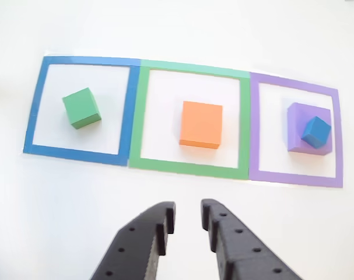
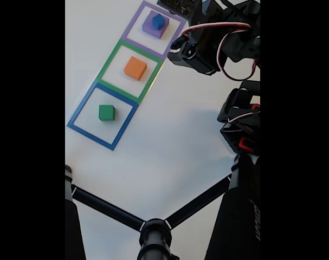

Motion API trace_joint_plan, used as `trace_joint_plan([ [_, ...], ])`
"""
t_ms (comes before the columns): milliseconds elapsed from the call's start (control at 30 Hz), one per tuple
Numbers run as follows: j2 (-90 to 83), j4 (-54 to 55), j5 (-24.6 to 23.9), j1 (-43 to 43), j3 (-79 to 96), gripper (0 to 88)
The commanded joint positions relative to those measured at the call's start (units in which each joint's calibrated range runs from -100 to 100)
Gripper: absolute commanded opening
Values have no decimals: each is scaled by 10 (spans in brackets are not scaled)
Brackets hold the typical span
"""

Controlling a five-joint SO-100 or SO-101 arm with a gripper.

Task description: Tower of hanoi

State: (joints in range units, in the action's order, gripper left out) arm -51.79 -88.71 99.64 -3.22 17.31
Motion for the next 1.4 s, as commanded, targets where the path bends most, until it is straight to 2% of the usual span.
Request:
trace_joint_plan([
  [0, -12, -4, 4, -59, -30, 6],
  [167, -14, -12, 4, -109, -36, 12],
  [233, -15, -17, 4, -119, -32, 45],
  [333, -22, -1, 4, -127, 12, 160],
  [433, -43, 72, 4, -127, 111, 249],
  [567, -52, 232, 4, -116, 266, 302],
  [800, -41, 597, 4, -104, 531, 347],
  [1167, 136, 1088, 4, -152, 731, 347],
  [1367, 287, 1285, 4, -165, 768, 345],
])
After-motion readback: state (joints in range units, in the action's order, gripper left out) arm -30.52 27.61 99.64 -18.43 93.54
